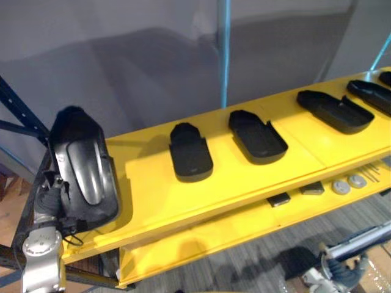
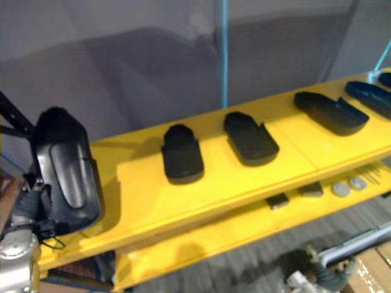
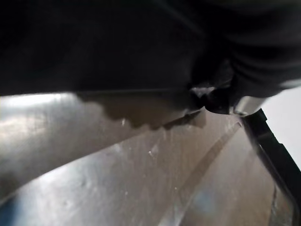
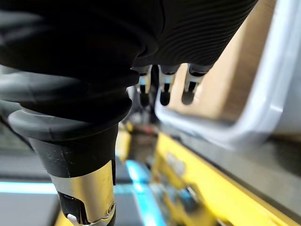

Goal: Walk over and take plastic housings, then place them on the shelf

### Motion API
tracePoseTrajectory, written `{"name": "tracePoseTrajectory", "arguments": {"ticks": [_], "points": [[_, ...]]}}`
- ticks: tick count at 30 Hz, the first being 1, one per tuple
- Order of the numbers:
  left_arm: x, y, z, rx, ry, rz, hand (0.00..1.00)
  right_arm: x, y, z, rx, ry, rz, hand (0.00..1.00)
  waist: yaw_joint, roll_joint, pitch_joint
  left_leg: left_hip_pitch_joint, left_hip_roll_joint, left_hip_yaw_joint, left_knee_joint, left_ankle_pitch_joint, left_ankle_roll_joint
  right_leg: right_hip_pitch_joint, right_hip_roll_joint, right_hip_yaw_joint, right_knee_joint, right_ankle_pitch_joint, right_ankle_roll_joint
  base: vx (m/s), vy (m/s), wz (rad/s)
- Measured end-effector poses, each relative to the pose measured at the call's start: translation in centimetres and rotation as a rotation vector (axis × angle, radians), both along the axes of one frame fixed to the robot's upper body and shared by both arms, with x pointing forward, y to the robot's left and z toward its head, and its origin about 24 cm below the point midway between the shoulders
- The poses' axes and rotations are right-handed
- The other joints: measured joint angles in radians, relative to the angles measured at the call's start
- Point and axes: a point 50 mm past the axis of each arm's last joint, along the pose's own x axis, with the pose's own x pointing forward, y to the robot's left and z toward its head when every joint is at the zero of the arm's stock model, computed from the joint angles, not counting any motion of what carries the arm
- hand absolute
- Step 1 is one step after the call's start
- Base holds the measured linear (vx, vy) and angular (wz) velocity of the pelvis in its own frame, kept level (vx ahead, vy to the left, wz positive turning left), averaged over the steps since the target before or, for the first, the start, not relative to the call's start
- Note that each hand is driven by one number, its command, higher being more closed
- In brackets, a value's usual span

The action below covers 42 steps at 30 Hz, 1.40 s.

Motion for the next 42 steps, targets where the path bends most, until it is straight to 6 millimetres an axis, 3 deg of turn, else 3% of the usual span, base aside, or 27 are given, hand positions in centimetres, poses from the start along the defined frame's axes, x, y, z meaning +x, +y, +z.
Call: {"name": "tracePoseTrajectory", "arguments": {"ticks": [7,15,21,27,34,42], "points": [[3.0,1.8,-0.2,-0.081,0.104,-0.004,1.0,-0.3,0.2,-2.0,0.065,0.111,0.167,0.0,-0.007,-0.011,-0.006,-0.002,-0.001,0.0,0.0,0.015,-0.007,-0.018,0.002,0.024,0.003,-0.003,-0.005,0.04,-0.003,-0.04],[4.3,2.9,0.0,-0.1,0.198,-0.015,1.0,-0.3,0.8,-3.3,0.124,0.181,0.296,0.0,-0.028,0.003,0.0,0.006,-0.001,-0.004,0.001,0.021,-0.013,-0.018,0.016,0.029,0.005,-0.014,-0.022,0.01,-0.018,-0.02],[4.7,3.3,-0.2,-0.054,0.332,-0.076,1.0,-1.9,1.1,-5.3,0.301,0.317,0.402,0.0,-0.031,0.019,0.01,0.003,0.005,-0.005,0.0,0.028,-0.017,-0.031,0.023,0.042,0.01,-0.015,-0.022,-0.02,-0.02,-0.05],[5.1,3.8,0.6,-0.029,0.372,-0.099,1.0,-3.8,1.8,-6.6,0.413,0.399,0.426,0.0,-0.033,0.018,0.011,0.003,0.004,-0.014,0.001,0.032,-0.016,-0.031,0.024,0.042,0.01,-0.015,-0.022,0.0,0.0,0.0],[5.0,4.0,0.5,0.009,0.409,-0.101,1.0,-3.1,1.9,-6.6,0.423,0.387,0.427,0.0,-0.054,0.014,0.04,0.004,0.005,-0.017,0.0,0.035,-0.014,-0.032,0.024,0.044,0.013,-0.015,-0.022,0.0,0.0,0.0],[5.0,4.1,0.5,0.031,0.399,-0.081,1.0,-3.6,1.3,-6.6,0.421,0.382,0.383,0.0,-0.057,0.002,0.069,0.003,0.006,-0.005,-0.001,0.034,-0.015,-0.036,0.025,0.054,0.004,-0.012,-0.018,0.0,0.0,-0.04]]}}
